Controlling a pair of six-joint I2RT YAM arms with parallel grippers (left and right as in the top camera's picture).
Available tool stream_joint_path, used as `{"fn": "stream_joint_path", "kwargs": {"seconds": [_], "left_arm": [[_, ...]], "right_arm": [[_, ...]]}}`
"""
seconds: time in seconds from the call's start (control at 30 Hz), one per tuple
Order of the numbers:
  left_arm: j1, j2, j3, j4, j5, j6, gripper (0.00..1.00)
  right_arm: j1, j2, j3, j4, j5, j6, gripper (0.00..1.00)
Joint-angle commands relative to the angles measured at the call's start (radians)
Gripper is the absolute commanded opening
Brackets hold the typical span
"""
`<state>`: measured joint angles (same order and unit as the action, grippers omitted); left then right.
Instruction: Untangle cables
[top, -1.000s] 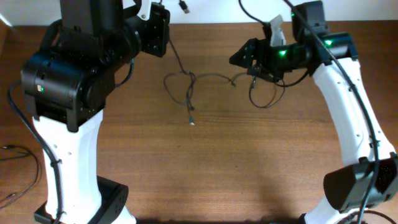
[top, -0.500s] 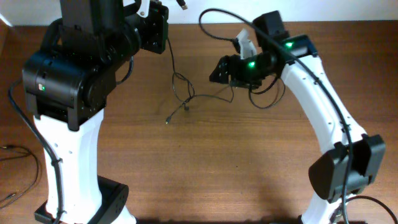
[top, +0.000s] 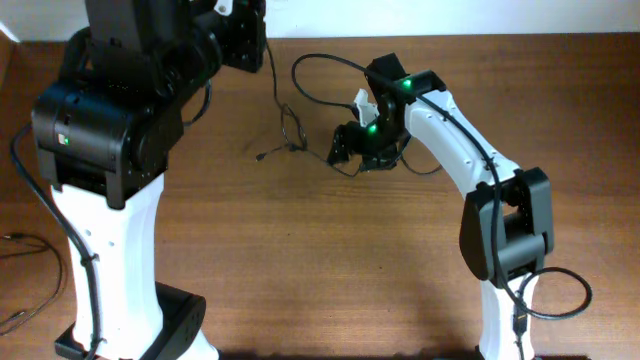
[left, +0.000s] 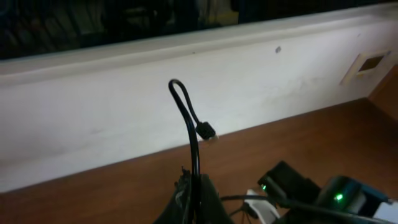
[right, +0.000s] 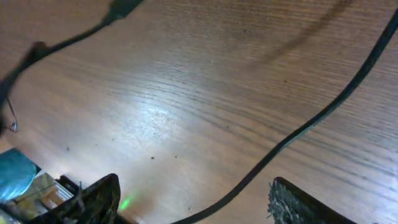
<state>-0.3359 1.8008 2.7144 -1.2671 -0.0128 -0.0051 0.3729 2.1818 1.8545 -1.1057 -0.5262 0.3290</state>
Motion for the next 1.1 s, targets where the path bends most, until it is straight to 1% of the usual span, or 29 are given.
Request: {"fn": "stream_joint_path", "kwargs": {"seconds": [0.0, 0.17, 0.23, 0.3, 0.4, 0.47, 0.53, 0.57, 0.63, 0.7, 0.77, 0.83, 0.97, 1.07], "left_arm": [[0.005, -0.061, 0.007, 0.100, -0.053, -0.002, 0.00], [0.005, -0.164, 0.006, 0.228, -0.263, 0.000, 0.00], [0.005, -0.187, 0.006, 0.276, -0.342, 0.037, 0.00], [0.022, -0.190, 0.006, 0.304, -0.381, 0.053, 0.00], [0.133, -0.183, 0.006, 0.359, -0.380, 0.054, 0.00], [0.259, -0.167, 0.006, 0.400, -0.376, 0.030, 0.00], [0.334, -0.146, 0.006, 0.402, -0.376, 0.019, 0.00], [0.364, -0.129, 0.006, 0.396, -0.376, 0.019, 0.00], [0.393, -0.097, -0.006, 0.376, -0.376, 0.019, 0.00], [0.399, -0.068, -0.049, 0.369, -0.377, 0.020, 0.00], [0.399, -0.047, -0.076, 0.369, -0.377, 0.021, 0.00], [0.406, -0.019, -0.107, 0.369, -0.378, 0.021, 0.00], [0.465, 0.023, -0.138, 0.356, -0.380, 0.020, 0.00], [0.476, 0.030, -0.199, 0.353, -0.373, 0.020, 0.00]], "right_arm": [[0.006, 0.053, -0.006, 0.006, 0.035, 0.039, 0.77], [0.006, 0.098, -0.013, 0.013, 0.041, 0.047, 0.76], [0.006, 0.104, -0.014, 0.013, 0.042, 0.047, 0.76], [0.006, 0.104, -0.014, 0.013, 0.042, 0.047, 0.75], [0.005, 0.104, -0.014, -0.003, 0.084, 0.047, 0.75], [0.001, 0.104, -0.014, -0.039, 0.155, 0.046, 0.75], [-0.018, 0.104, -0.014, -0.070, 0.200, 0.045, 0.75], [-0.039, 0.104, -0.014, -0.089, 0.222, 0.042, 0.73], [-0.109, 0.104, -0.014, -0.136, 0.255, 0.018, 0.71], [-0.230, 0.104, -0.014, -0.196, 0.259, -0.055, 0.68], [-0.353, 0.104, -0.014, -0.239, 0.319, -0.068, 0.68], [-0.509, 0.104, -0.014, -0.260, 0.328, -0.090, 0.67], [-0.659, 0.104, -0.014, -0.259, 0.322, -0.090, 0.67], [-0.716, 0.104, -0.014, -0.259, 0.321, -0.090, 0.67]]}}
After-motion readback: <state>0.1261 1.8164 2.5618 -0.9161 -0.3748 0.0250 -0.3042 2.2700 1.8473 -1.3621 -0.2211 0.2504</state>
